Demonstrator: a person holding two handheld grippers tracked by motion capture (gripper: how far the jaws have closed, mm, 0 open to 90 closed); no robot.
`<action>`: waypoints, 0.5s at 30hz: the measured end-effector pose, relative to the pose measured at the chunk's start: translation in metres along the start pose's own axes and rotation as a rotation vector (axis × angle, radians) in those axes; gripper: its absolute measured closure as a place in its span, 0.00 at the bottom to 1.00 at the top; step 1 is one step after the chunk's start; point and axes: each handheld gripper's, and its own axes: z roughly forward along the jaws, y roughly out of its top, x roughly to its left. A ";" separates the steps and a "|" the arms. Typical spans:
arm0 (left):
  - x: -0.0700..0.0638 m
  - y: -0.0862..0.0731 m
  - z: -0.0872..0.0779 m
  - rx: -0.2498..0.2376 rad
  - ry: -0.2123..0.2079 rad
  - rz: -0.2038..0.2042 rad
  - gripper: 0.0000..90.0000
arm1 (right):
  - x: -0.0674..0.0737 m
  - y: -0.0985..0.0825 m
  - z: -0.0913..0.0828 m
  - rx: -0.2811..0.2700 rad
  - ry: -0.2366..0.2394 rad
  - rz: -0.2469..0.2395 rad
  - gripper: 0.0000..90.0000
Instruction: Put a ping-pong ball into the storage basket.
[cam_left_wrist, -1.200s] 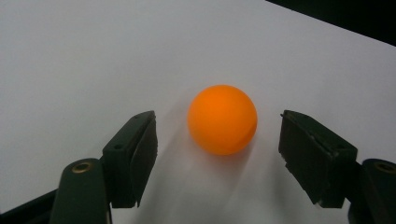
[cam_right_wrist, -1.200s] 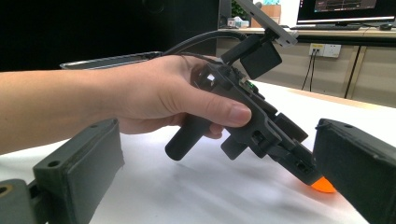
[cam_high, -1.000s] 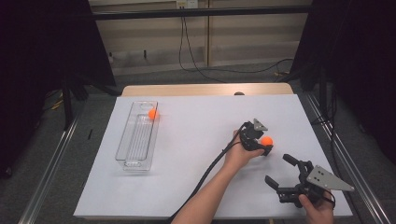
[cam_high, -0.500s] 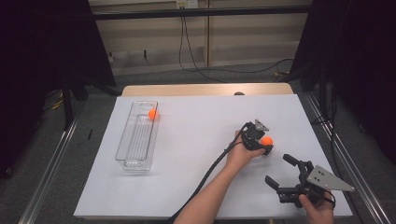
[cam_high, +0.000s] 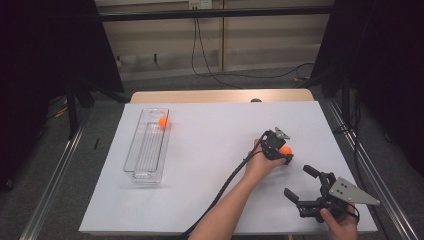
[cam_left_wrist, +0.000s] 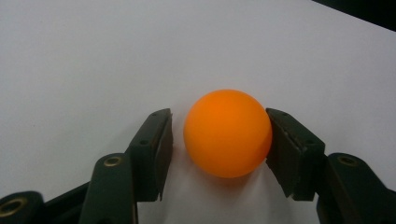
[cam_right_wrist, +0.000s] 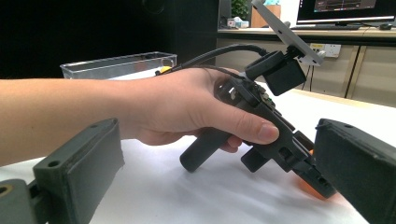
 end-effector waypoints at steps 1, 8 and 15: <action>0.001 0.000 0.000 -0.002 -0.005 -0.004 0.50 | 0.000 0.000 0.000 0.000 0.000 0.000 0.01; 0.002 0.000 -0.001 0.003 0.000 0.003 0.56 | 0.000 0.000 0.000 0.000 -0.001 -0.001 0.01; 0.002 0.000 -0.009 0.010 -0.016 0.008 0.57 | 0.000 0.000 -0.001 0.001 -0.001 0.000 0.01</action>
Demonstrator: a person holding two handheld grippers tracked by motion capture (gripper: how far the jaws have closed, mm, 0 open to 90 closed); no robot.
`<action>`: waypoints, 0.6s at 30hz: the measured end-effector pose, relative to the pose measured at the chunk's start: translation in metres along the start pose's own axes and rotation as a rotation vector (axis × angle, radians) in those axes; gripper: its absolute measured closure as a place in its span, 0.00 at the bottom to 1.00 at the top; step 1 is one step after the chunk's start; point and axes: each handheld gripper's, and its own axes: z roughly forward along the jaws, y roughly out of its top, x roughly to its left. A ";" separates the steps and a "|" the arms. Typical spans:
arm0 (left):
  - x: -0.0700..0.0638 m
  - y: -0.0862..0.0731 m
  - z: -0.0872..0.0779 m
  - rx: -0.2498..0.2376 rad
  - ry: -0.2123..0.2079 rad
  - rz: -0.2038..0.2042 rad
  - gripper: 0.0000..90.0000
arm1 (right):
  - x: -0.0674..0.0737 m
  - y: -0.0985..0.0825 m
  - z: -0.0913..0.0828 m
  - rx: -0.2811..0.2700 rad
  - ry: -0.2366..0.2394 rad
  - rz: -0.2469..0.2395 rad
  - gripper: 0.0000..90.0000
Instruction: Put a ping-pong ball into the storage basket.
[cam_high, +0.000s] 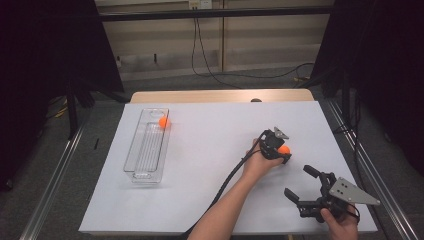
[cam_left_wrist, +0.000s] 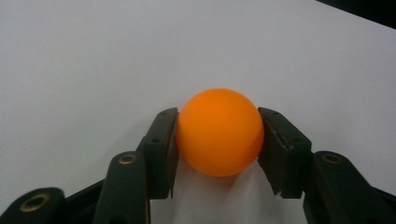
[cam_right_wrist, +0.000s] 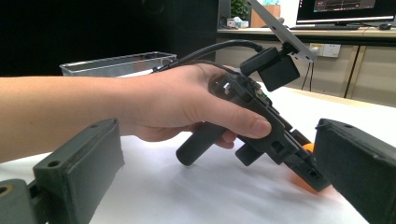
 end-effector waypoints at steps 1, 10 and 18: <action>0.000 0.000 -0.001 -0.006 -0.003 -0.005 0.57 | 0.000 0.000 0.000 0.000 -0.001 0.000 0.01; 0.001 -0.004 -0.016 -0.018 -0.024 -0.015 0.57 | 0.000 0.000 0.001 0.003 -0.002 -0.003 0.01; 0.000 -0.008 -0.028 -0.028 -0.041 -0.012 0.57 | 0.000 0.000 0.001 0.008 -0.001 -0.006 0.01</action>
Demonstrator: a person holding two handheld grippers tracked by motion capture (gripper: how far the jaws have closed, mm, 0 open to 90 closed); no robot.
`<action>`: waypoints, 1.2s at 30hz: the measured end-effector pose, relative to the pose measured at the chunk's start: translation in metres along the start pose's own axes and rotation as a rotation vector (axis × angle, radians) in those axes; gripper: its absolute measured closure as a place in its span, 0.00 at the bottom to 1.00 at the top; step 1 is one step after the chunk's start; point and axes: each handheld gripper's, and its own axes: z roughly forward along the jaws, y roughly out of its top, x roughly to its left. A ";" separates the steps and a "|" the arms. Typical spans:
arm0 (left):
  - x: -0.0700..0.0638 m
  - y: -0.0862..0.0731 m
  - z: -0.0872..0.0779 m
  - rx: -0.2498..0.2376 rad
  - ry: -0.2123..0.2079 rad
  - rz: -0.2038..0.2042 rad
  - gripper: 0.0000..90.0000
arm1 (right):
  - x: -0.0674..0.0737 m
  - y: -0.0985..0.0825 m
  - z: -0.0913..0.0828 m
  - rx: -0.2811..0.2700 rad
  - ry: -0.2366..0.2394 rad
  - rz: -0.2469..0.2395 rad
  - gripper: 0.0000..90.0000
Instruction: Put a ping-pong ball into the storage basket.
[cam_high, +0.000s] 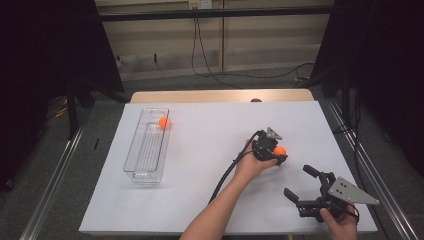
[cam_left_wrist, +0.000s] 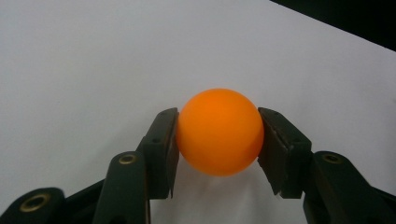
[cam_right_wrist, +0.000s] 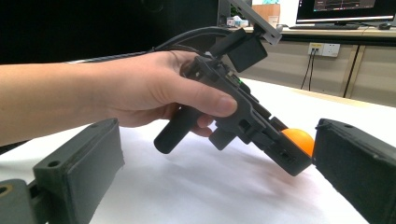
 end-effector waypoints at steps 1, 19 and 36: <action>0.000 0.000 -0.001 0.000 -0.005 -0.002 0.57 | 0.000 0.000 0.000 0.003 -0.001 -0.003 0.01; -0.001 -0.007 -0.019 -0.003 -0.016 -0.003 0.57 | 0.000 0.000 0.002 0.005 0.004 -0.008 0.01; 0.005 -0.016 -0.038 0.014 -0.011 -0.023 0.57 | 0.000 0.000 0.002 0.004 0.001 -0.007 0.01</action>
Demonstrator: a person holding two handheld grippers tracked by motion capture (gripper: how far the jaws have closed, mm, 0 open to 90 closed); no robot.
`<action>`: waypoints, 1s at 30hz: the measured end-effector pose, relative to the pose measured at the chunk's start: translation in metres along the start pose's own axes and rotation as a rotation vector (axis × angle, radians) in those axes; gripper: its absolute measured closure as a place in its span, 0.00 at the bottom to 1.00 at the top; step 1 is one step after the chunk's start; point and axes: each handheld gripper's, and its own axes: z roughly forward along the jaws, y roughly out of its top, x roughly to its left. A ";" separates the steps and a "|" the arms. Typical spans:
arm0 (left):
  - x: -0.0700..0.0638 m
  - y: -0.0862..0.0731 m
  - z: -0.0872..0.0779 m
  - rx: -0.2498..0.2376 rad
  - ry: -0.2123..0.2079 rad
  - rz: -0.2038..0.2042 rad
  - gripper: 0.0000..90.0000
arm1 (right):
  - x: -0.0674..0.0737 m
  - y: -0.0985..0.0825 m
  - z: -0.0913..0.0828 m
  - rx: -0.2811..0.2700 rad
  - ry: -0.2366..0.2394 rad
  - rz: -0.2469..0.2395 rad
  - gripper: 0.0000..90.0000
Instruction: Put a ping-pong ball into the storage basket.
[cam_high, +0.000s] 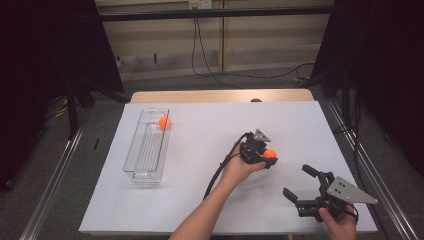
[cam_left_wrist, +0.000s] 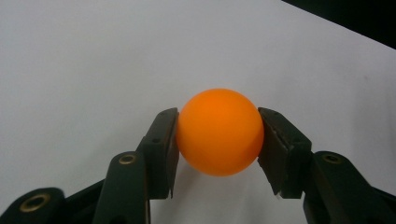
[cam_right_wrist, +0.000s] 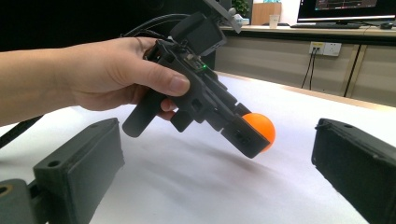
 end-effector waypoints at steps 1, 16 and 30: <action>0.000 -0.001 -0.001 0.000 -0.002 0.000 0.56 | 0.000 0.000 0.000 0.000 -0.001 0.001 0.01; 0.005 -0.009 -0.018 0.009 0.010 0.006 0.56 | 0.000 -0.001 0.001 0.005 -0.002 -0.004 0.01; 0.007 -0.013 -0.031 0.020 0.010 0.002 0.56 | 0.001 -0.001 0.002 0.008 -0.002 -0.011 0.01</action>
